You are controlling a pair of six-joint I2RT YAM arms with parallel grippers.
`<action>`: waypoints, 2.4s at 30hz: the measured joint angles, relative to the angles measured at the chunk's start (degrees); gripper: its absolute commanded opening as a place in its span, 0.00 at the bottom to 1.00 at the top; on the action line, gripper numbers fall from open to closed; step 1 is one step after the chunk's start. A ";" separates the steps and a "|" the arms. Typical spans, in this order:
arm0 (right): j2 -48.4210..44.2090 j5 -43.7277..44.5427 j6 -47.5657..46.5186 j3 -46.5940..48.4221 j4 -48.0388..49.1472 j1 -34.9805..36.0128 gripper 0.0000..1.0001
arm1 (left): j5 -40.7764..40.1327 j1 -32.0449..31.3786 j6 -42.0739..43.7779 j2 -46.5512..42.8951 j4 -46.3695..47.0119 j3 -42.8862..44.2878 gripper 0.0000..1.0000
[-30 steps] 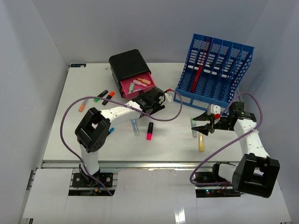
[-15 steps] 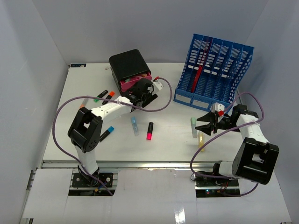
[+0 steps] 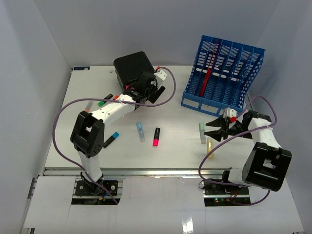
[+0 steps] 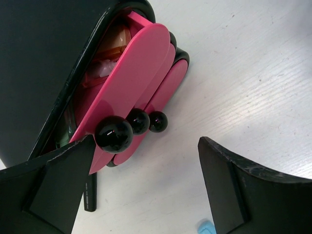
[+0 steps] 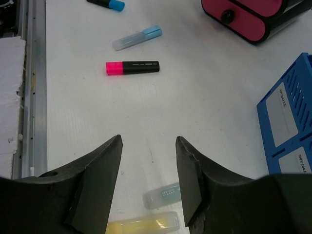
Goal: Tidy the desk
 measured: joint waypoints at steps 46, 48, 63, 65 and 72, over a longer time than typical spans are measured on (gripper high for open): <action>-5.88 -3.18 -5.09 1.06 -6.88 -0.06 0.52 | -1.02 2.83 -32.59 -10.66 -5.84 -4.48 0.87; -5.88 -3.25 -5.07 1.07 -6.88 -0.06 0.53 | -1.29 2.81 -38.69 -14.40 -5.72 -7.17 0.82; -5.97 -3.43 -4.91 1.12 -6.90 -0.06 0.52 | -8.87 2.81 -58.23 -1.77 -3.23 -8.98 0.66; -5.97 -3.43 -4.91 1.24 -6.90 -0.06 0.52 | -9.93 2.81 -57.46 -0.35 -1.11 -8.98 0.66; -5.95 -3.40 -4.89 1.42 -6.91 -0.06 0.52 | -11.95 2.81 -54.59 1.70 7.96 -8.38 0.65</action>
